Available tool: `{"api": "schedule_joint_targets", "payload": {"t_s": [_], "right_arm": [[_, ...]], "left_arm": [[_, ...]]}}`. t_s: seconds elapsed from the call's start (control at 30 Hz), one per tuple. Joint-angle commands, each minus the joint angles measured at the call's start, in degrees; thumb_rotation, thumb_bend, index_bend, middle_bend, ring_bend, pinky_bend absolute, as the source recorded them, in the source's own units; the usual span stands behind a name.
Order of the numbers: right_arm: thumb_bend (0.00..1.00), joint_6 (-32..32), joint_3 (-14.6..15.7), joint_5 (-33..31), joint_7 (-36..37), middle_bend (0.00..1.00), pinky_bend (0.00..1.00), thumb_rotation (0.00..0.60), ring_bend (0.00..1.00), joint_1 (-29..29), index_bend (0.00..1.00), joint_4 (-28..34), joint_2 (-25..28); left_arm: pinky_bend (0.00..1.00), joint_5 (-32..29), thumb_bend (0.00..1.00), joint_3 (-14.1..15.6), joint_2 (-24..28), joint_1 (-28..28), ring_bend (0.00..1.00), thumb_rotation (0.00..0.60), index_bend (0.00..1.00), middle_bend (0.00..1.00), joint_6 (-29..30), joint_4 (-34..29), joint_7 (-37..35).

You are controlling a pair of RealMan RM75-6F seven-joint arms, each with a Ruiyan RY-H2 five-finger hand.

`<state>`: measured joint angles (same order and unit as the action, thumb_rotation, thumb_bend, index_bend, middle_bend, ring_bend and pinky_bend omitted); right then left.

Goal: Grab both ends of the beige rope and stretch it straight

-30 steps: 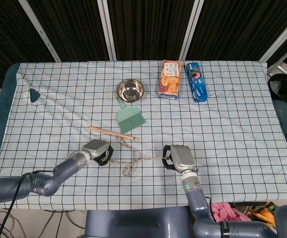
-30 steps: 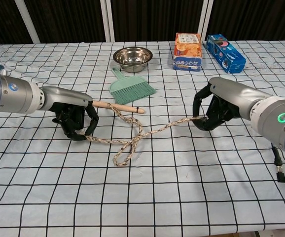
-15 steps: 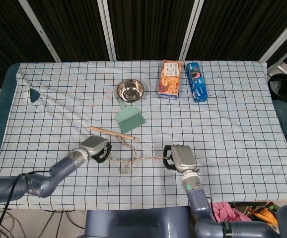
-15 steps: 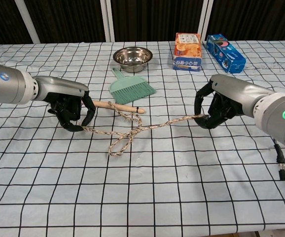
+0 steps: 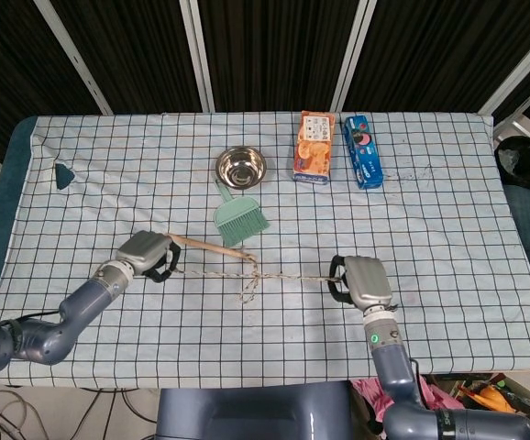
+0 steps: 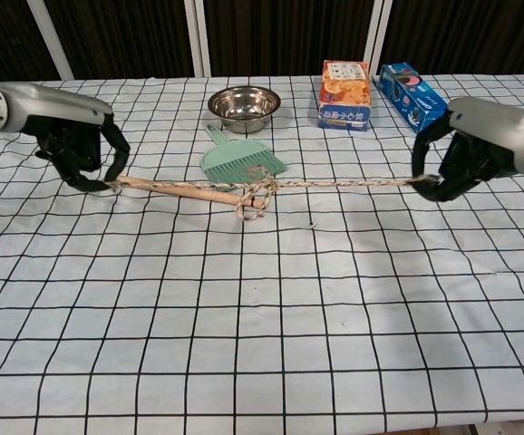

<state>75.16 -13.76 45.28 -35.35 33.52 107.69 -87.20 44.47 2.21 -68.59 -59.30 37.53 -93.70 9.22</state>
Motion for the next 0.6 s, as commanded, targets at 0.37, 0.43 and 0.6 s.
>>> {"api": "schedule_joint_targets", "payload": {"t_s": [0.37, 0.43, 0.6], "right_arm": [[0.40, -2.70, 0.47, -1.43, 9.21, 1.00, 1.00, 0.600, 1.00, -6.73, 0.61, -2.58, 15.01], [0.40, -3.99, 0.37, -1.55, 11.32, 1.00, 1.00, 0.600, 1.00, -7.39, 0.61, -3.95, 16.36], [0.40, -7.44, 0.73, -1.59, 15.18, 1.00, 1.00, 0.600, 1.00, -8.39, 0.61, -8.04, 18.40]], "left_arm": [[0.87, 8.49, 0.45, -0.60, 13.21, 8.51, 1.00, 0.600, 0.66, 1.00, 2.78, -3.16, -9.04], [0.87, 9.81, 0.45, -0.53, 13.89, 9.82, 1.00, 0.600, 0.66, 1.00, 2.99, -2.35, -10.45], [0.87, 13.40, 0.45, -0.19, 13.80, 12.99, 1.00, 0.600, 0.66, 1.00, 3.38, 1.08, -13.59]]}}
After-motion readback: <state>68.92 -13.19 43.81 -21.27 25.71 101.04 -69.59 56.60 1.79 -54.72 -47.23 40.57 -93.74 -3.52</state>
